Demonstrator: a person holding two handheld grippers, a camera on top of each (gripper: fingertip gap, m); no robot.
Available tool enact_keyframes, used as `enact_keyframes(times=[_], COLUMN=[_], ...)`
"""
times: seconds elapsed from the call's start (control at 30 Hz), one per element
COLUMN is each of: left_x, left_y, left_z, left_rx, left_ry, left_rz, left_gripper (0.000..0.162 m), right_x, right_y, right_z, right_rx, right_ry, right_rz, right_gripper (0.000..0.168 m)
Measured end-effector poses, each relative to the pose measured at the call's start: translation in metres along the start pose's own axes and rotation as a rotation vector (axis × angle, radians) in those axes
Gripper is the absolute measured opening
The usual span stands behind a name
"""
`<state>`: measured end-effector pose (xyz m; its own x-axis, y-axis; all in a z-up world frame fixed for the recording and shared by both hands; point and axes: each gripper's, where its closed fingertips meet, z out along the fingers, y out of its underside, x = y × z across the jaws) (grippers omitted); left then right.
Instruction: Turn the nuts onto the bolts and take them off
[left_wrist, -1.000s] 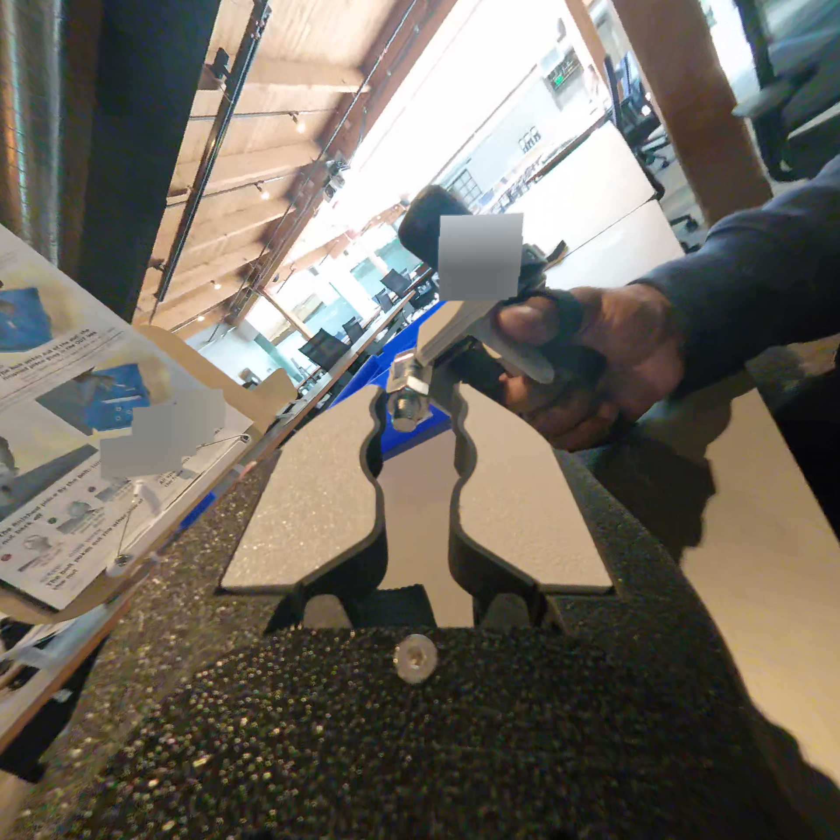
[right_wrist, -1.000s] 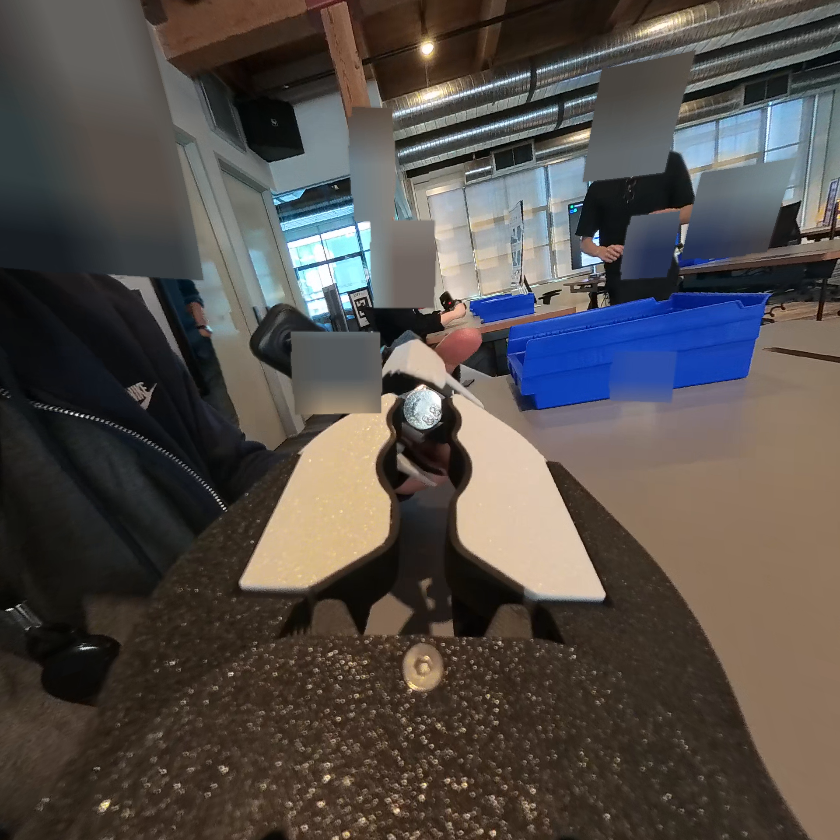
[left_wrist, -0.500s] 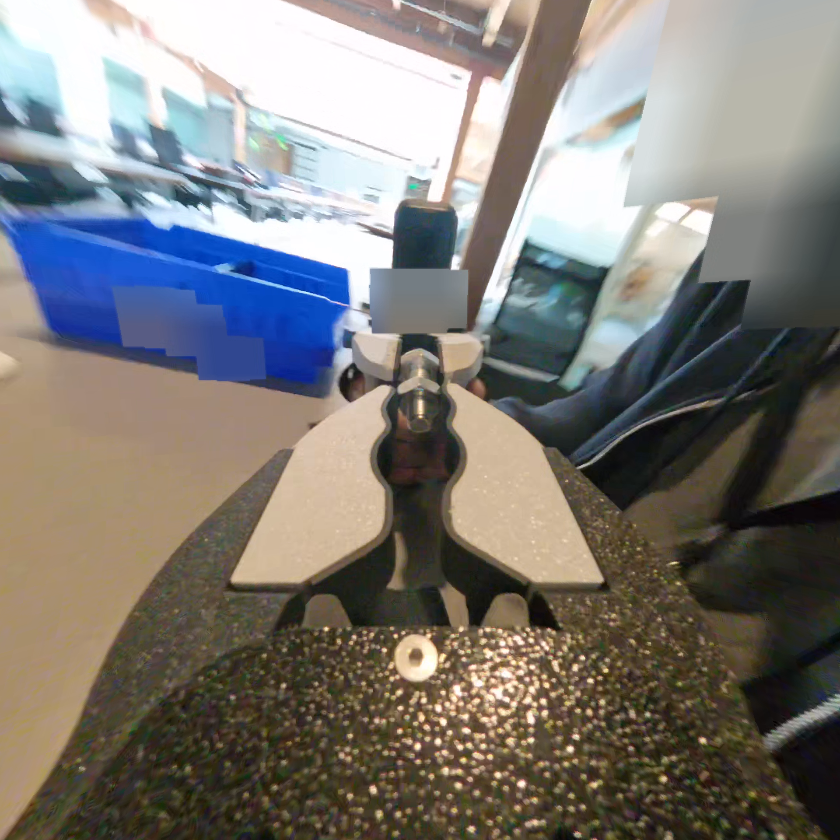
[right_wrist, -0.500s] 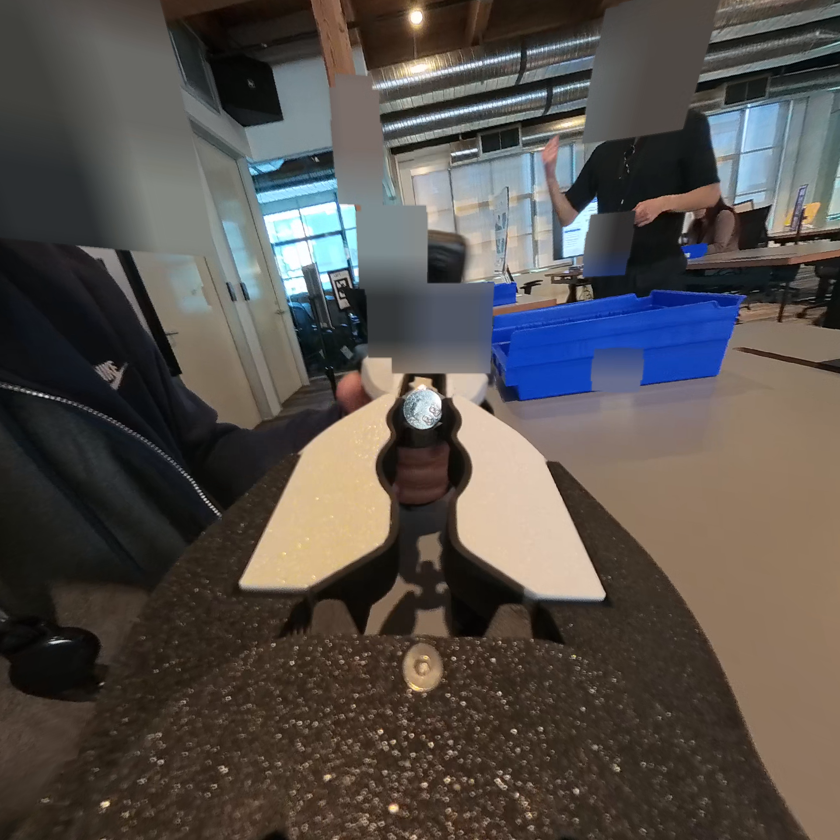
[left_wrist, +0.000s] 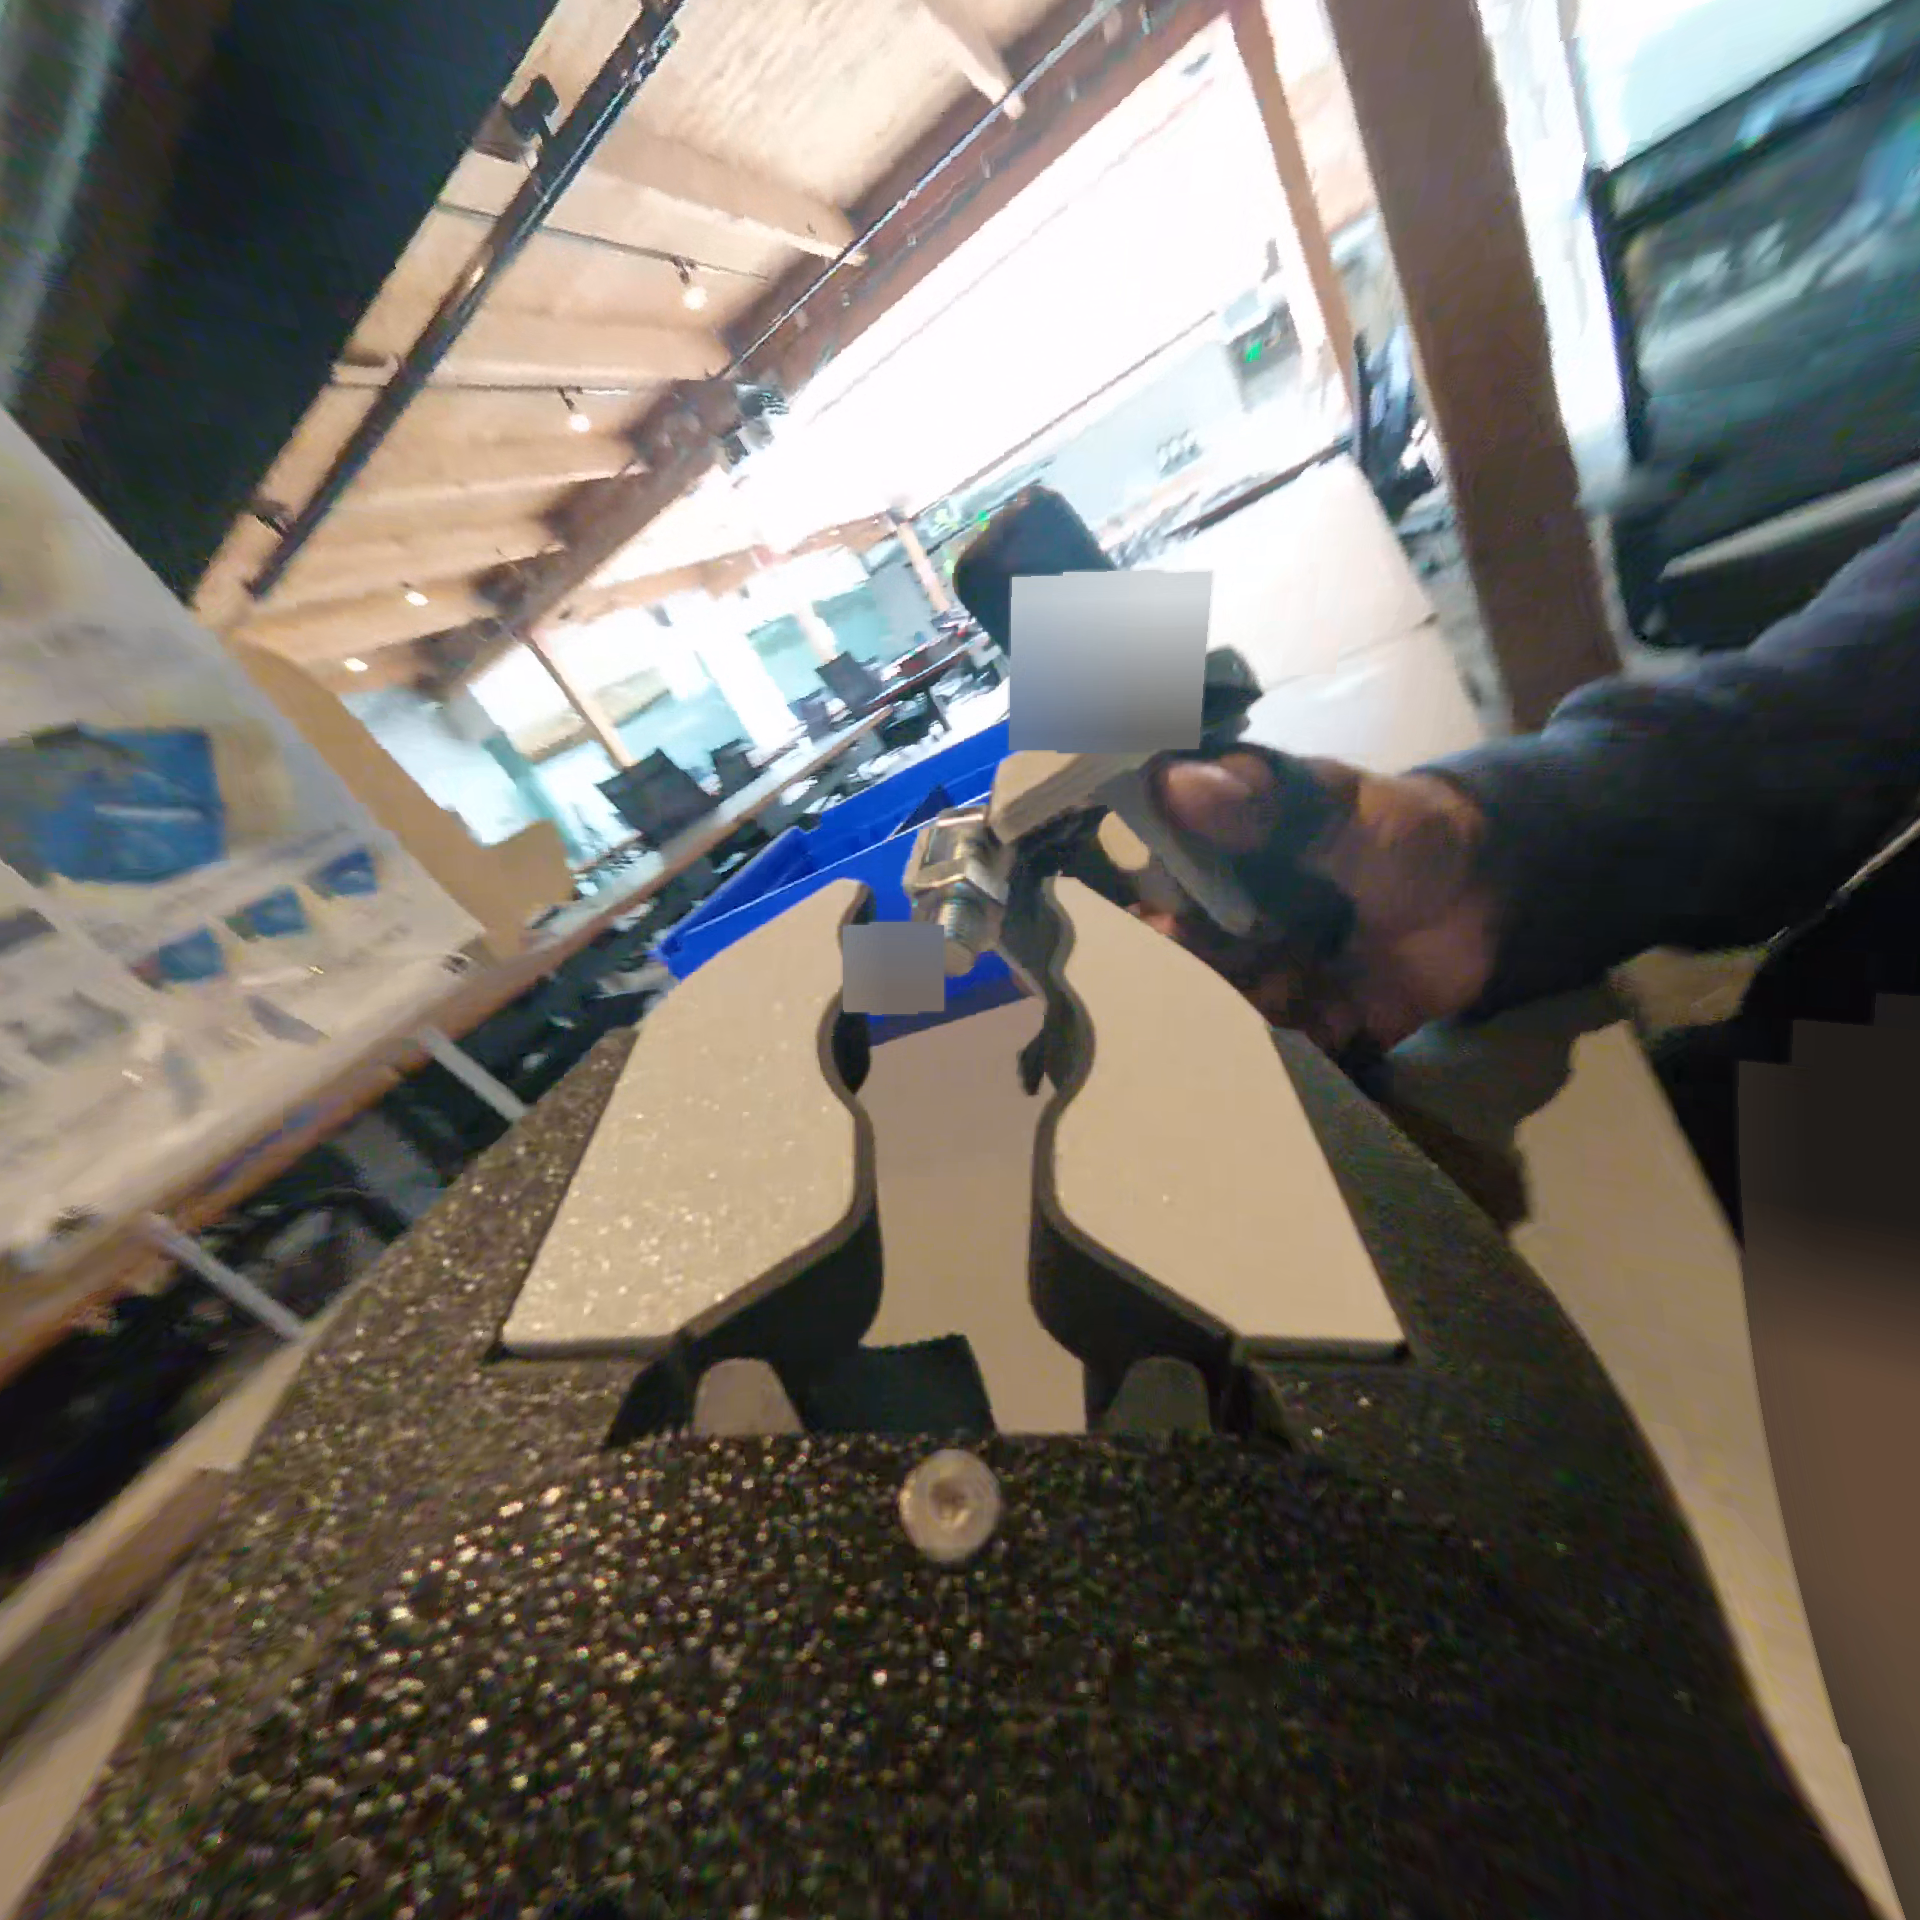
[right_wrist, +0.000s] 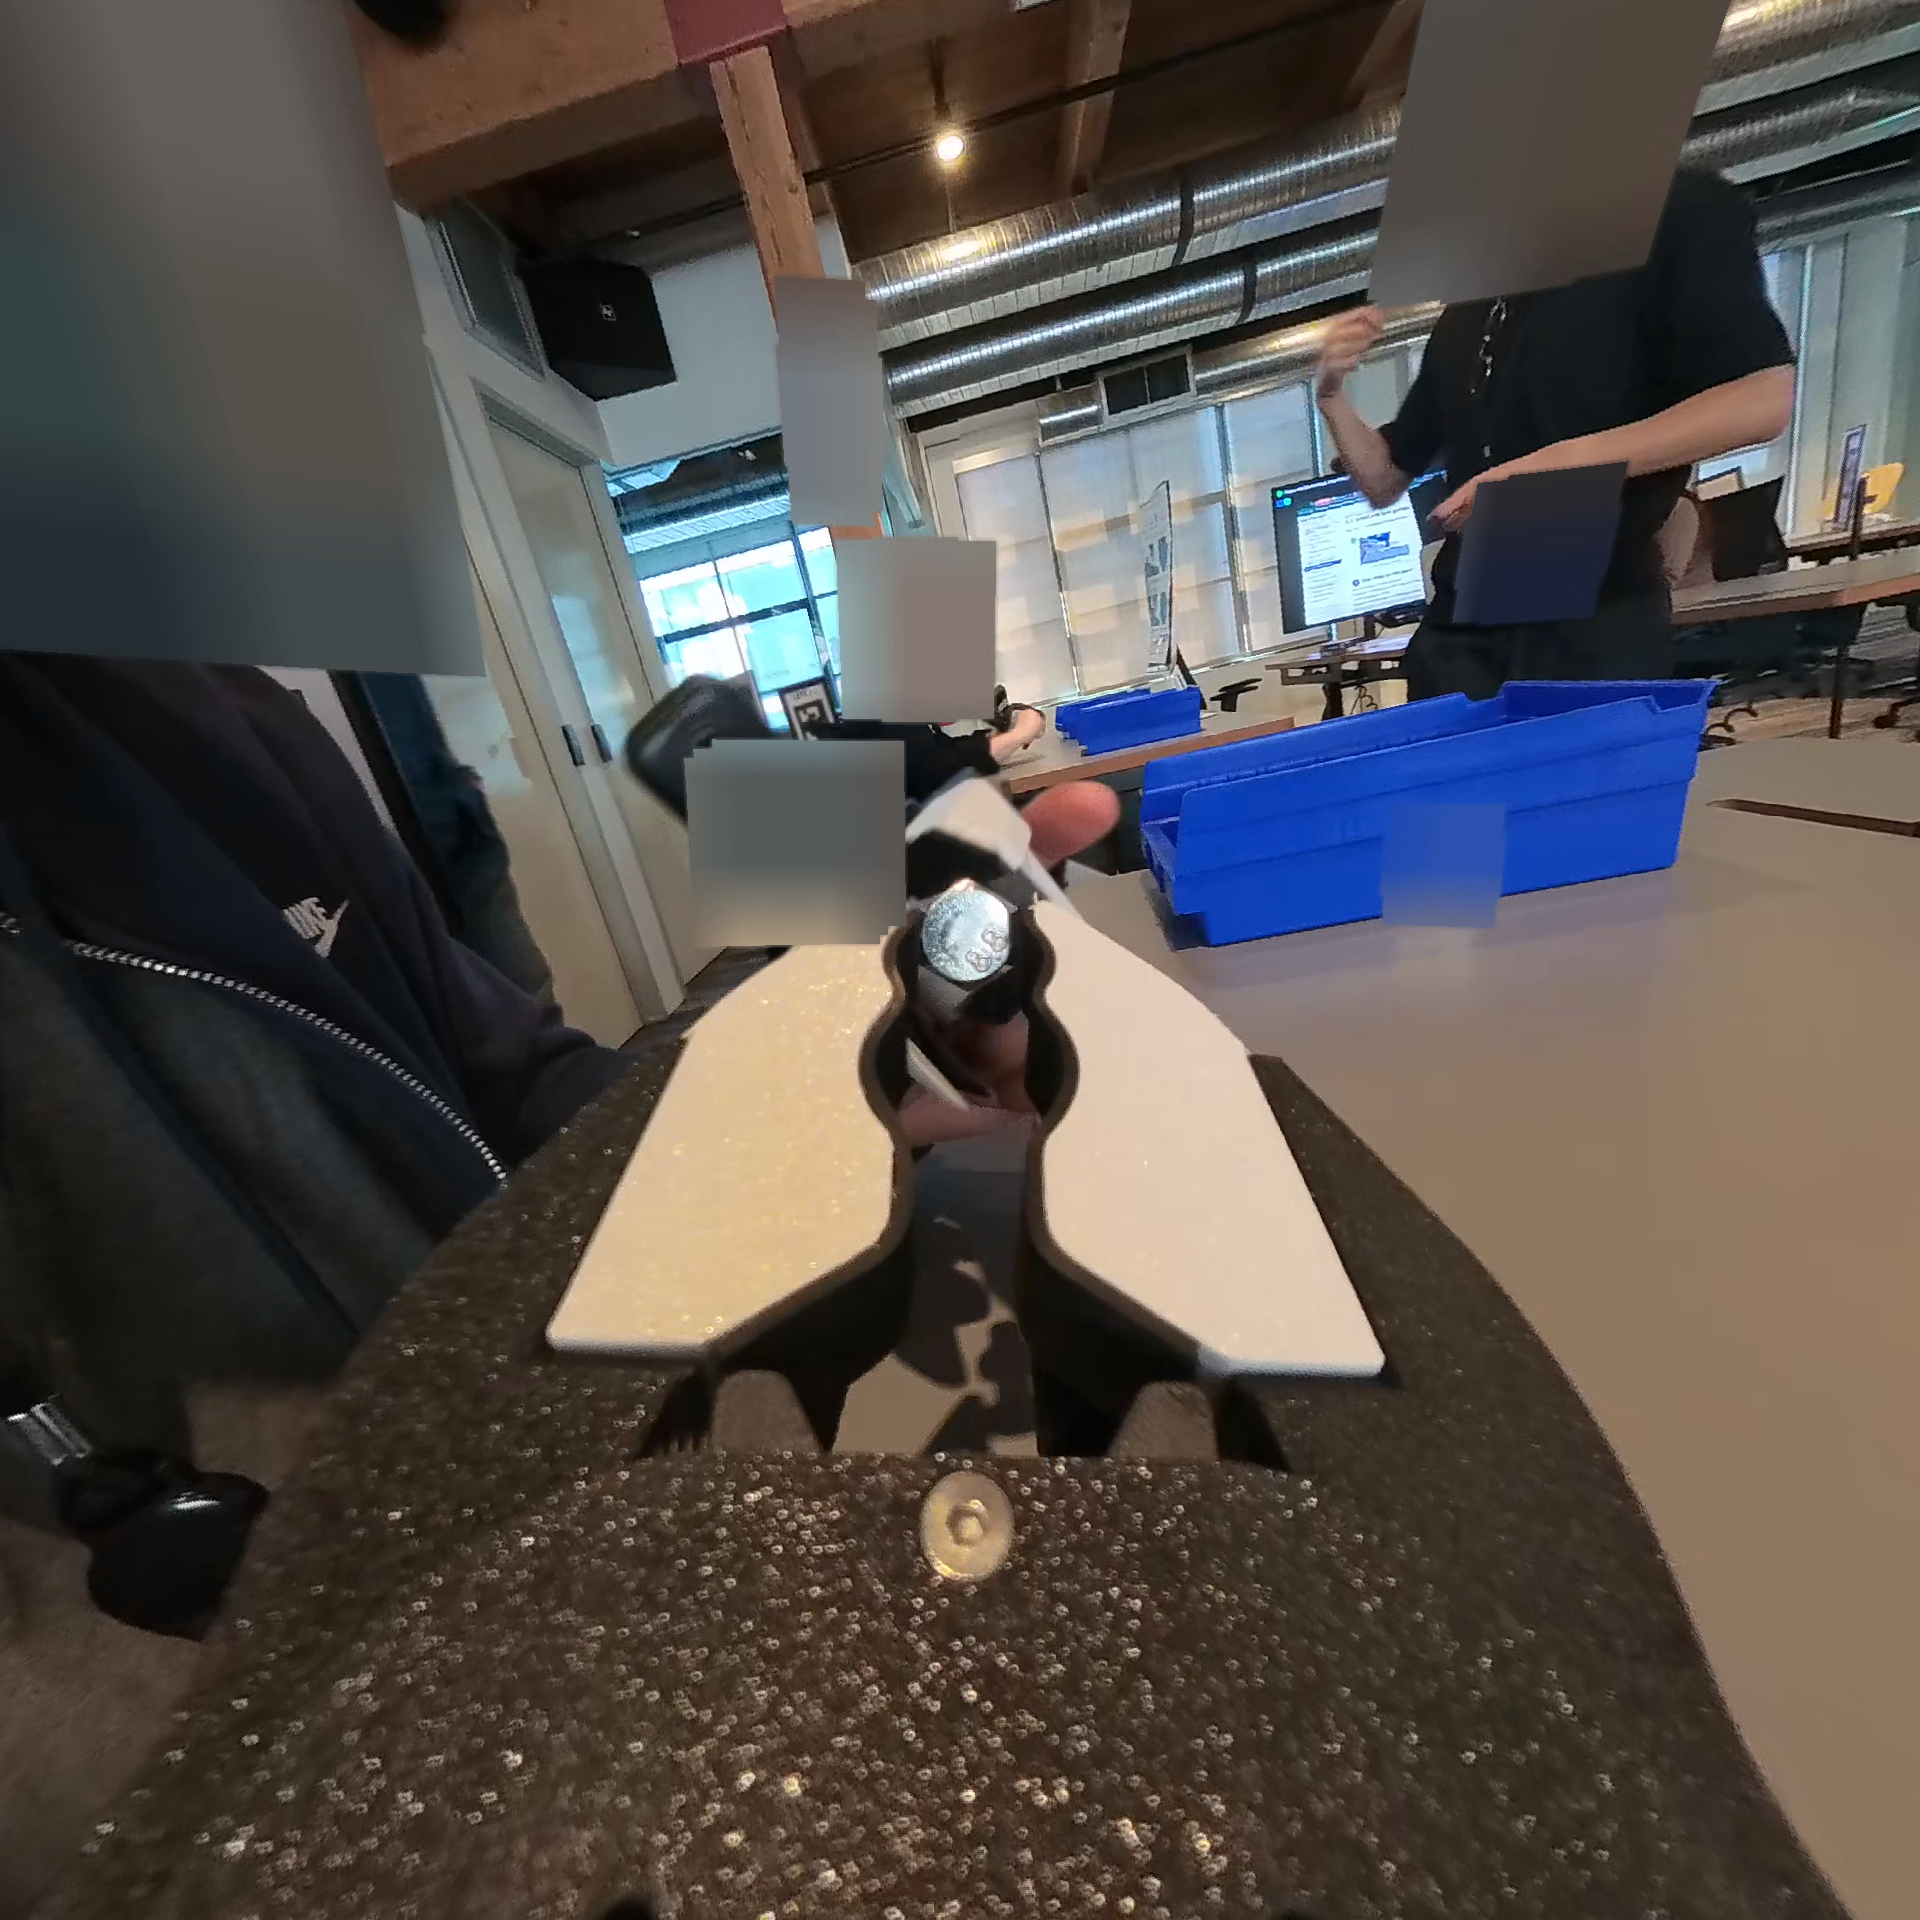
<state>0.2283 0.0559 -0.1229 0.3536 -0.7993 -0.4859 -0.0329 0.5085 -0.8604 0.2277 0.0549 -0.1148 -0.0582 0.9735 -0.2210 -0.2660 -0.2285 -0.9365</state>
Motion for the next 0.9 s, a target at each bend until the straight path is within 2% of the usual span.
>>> enact_keyframes(times=[0.17, 0.27, 0.33, 0.43, 0.63, 0.7, 0.73, 0.8, 0.83, 0.9], left_x=[0.005, 0.002, 0.003, 0.004, 0.007, 0.007, 0.007, 0.007, 0.005, -0.005], left_y=[0.004, 0.004, 0.005, 0.005, 0.004, 0.002, 0.001, -0.002, -0.003, -0.002], left_z=[0.005, 0.004, 0.003, 0.004, 0.001, 0.001, 0.0, 0.001, 0.001, 0.001], left_rx=[-0.06, -0.066, -0.079, -0.079, -0.066, -0.027, -0.002, 0.032, 0.042, 0.048], left_ry=[-0.034, -0.05, -0.021, 0.059, 0.308, 0.354, 0.359, 0.338, 0.297, 0.159], left_rz=[0.164, 0.157, 0.085, -0.134, -0.895, -1.029, -1.027, -0.92, -0.829, -0.578], left_gripper=[0.026, 0.018, 0.017, 0.017, 0.017, 0.017, 0.018, 0.034, 0.042, 0.047], right_x=[-0.002, -0.003, -0.002, -0.002, -0.001, -0.001, -0.001, 0.001, 0.001, 0.001], right_y=[0.002, 0.003, 0.004, 0.004, 0.005, 0.005, 0.004, 0.002, 0.001, -0.001], right_z=[0.002, 0.002, 0.002, 0.002, 0.003, 0.003, 0.003, 0.001, 0.0, -0.002], right_rx=[-0.012, -0.02, -0.026, -0.028, -0.047, -0.045, -0.04, -0.023, -0.011, 0.005], right_ry=[-0.016, -0.016, -0.009, -0.002, 0.022, 0.019, 0.018, 0.02, 0.016, 0.012], right_rz=[0.007, 0.002, -0.004, -0.017, -0.051, -0.05, -0.045, -0.033, -0.022, -0.009], right_gripper=[0.016, 0.016, 0.016, 0.017, 0.016, 0.016, 0.016, 0.016, 0.016, 0.016])
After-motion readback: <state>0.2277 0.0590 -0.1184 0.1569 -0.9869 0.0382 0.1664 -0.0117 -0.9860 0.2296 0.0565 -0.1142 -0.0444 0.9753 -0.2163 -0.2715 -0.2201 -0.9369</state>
